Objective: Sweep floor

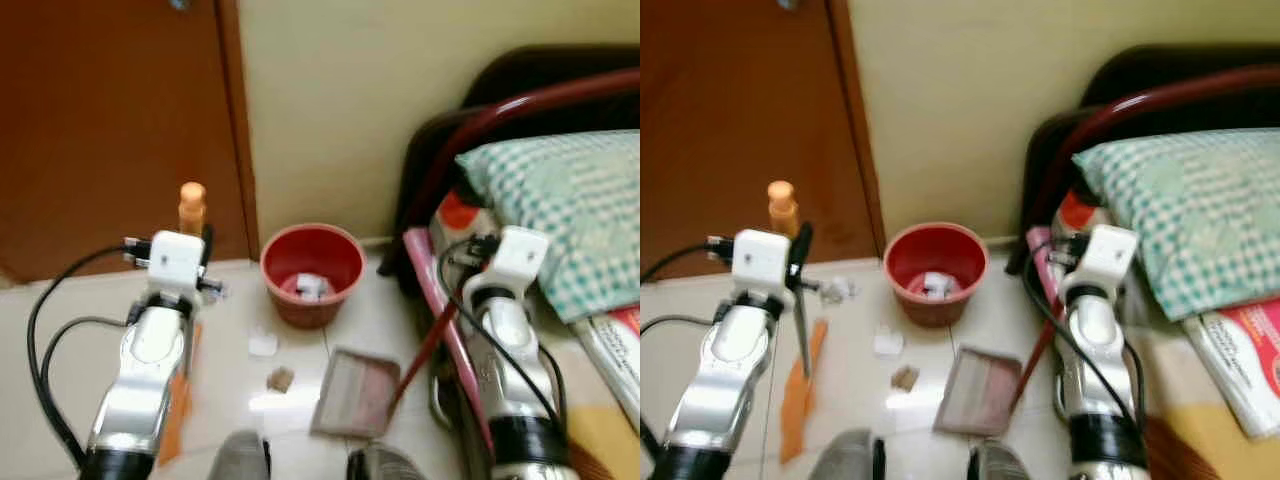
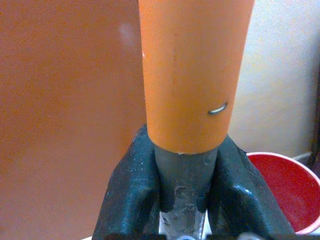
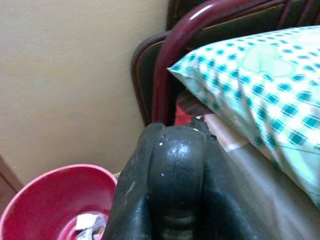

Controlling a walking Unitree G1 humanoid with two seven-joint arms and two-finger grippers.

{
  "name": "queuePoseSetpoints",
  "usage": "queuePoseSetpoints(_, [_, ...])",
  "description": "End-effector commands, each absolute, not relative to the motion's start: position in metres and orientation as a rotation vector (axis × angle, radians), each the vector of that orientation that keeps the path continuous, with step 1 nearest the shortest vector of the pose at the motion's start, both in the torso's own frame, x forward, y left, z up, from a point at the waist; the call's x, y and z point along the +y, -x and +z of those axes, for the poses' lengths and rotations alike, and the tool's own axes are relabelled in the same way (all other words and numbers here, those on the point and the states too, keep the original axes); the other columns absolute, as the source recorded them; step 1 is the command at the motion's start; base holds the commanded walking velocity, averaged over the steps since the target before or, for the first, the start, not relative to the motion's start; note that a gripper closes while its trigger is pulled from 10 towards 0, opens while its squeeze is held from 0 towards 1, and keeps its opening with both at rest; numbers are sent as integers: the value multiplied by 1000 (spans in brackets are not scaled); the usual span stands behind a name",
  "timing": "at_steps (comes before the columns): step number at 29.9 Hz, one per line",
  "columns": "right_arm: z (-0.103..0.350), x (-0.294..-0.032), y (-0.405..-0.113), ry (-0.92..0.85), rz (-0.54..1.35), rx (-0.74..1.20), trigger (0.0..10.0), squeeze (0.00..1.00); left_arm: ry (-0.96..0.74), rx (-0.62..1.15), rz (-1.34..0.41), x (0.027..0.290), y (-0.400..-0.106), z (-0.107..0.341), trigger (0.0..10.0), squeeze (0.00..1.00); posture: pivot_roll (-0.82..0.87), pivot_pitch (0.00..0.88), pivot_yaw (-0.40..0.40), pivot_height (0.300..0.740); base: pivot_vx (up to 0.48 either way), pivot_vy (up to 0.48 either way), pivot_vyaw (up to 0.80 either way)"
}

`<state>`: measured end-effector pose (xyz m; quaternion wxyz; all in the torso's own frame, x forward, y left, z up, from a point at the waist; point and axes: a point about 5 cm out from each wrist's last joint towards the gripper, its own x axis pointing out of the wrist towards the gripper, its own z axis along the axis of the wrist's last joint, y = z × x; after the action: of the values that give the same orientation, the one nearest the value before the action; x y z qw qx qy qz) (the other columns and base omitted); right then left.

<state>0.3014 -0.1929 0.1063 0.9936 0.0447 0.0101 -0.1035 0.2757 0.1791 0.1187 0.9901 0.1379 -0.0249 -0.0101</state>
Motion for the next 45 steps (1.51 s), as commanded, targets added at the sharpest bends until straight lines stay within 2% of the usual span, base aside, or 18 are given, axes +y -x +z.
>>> queuePoseSetpoints(1, [111,-201,-301,-110,-228,-6,10000,0,-287,-79,-38,172,-276,123,10000,0,25,139,-12,740,0,0,-425])
queuePoseSetpoints(10, [112,-200,-304,-95,-226,-8,10000,0,-258,-50,-69,163,-276,118,10000,0,24,143,-15,740,0,0,-94])
queuePoseSetpoints(17, [114,-195,-316,-94,-212,-4,10000,0,-196,-3,-190,142,-276,111,10000,0,29,163,-18,740,0,0,0])
queuePoseSetpoints(23, [104,-173,-334,5,-125,36,10000,0,-165,19,-380,110,-274,110,10000,0,34,174,-22,740,0,0,0])
queuePoseSetpoints(32, [89,-153,-336,42,-62,72,10000,0,-139,58,-457,98,-267,104,10000,0,37,191,-39,740,0,0,0])
queuePoseSetpoints(37, [84,-136,-340,67,-38,79,10000,0,-66,68,-557,79,-263,108,10000,0,39,194,-43,740,0,0,0])
queuePoseSetpoints(45, [81,-122,-340,49,-2,77,10000,0,114,82,-574,71,-265,125,10000,0,42,196,-43,740,0,0,0])
